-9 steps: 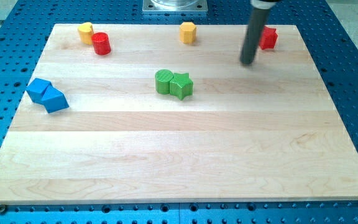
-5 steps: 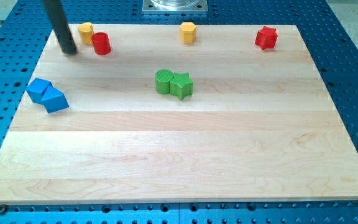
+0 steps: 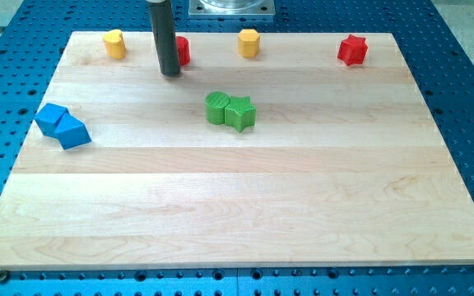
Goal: Place the red circle left to the red star
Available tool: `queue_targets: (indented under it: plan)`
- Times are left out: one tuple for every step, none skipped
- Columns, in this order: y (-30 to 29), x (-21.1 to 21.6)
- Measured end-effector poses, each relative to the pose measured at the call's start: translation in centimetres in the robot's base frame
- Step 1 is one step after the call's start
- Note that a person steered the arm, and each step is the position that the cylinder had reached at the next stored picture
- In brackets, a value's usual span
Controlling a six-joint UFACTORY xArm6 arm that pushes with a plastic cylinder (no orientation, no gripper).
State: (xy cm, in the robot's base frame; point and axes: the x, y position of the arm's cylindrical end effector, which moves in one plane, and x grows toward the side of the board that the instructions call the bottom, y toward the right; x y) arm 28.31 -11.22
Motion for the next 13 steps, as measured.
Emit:
queue_targets:
  plan:
    - [-1.3,-2.7]
    - [-1.0,-4.1]
    - [4.4,-1.6]
    - [6.5,-0.1]
    - [1.5,-0.8]
    - [2.5,-3.4]
    - [2.5,-5.3]
    - [8.4,-2.6]
    - [17.6,2.0]
    - [14.2,2.0]
    - [12.6,0.4]
    - [20.3,-0.2]
    - [16.1,-0.5]
